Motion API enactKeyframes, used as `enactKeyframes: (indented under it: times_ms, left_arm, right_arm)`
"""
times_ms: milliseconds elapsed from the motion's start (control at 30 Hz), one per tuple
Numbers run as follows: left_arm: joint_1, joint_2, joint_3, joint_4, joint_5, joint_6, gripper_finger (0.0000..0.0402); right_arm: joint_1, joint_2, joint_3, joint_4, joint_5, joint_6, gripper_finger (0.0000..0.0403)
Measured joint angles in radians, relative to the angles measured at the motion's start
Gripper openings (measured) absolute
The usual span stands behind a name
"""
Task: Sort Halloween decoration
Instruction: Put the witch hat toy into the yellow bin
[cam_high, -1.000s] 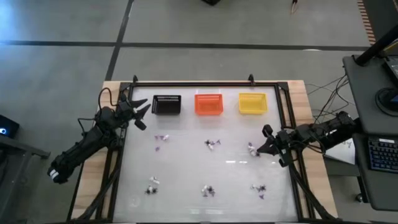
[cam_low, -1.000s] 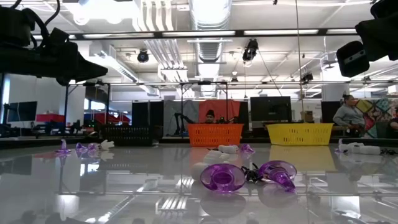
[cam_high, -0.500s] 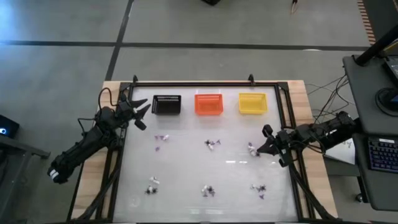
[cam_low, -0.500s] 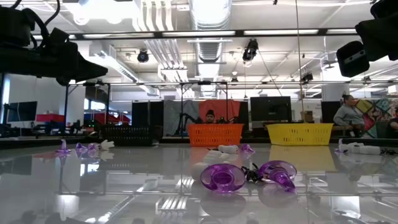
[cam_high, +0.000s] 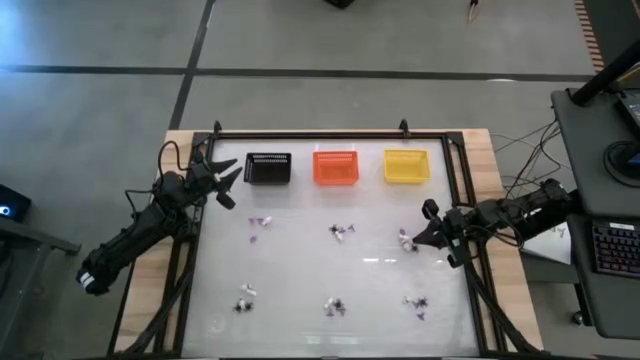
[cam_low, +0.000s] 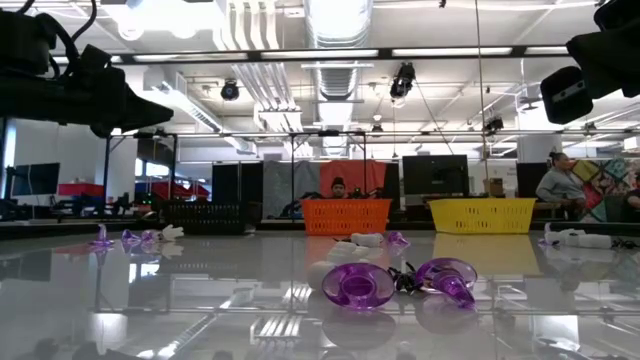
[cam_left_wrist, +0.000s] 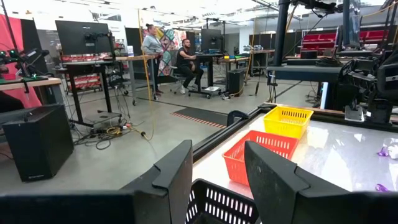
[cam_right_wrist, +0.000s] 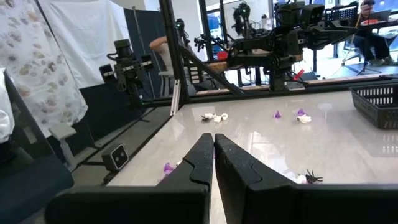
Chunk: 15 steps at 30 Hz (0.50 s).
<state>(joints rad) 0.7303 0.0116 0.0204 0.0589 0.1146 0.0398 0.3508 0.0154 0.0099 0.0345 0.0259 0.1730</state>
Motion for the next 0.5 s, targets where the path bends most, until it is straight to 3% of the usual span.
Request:
enactKeyframes:
  times_ms: [500]
  left_arm:
    - [0.0, 0.0, 0.0, 0.0, 0.0, 0.0, 0.013]
  right_arm:
    - [0.0, 0.0, 0.0, -0.003, 0.001, 0.04, 0.0009]
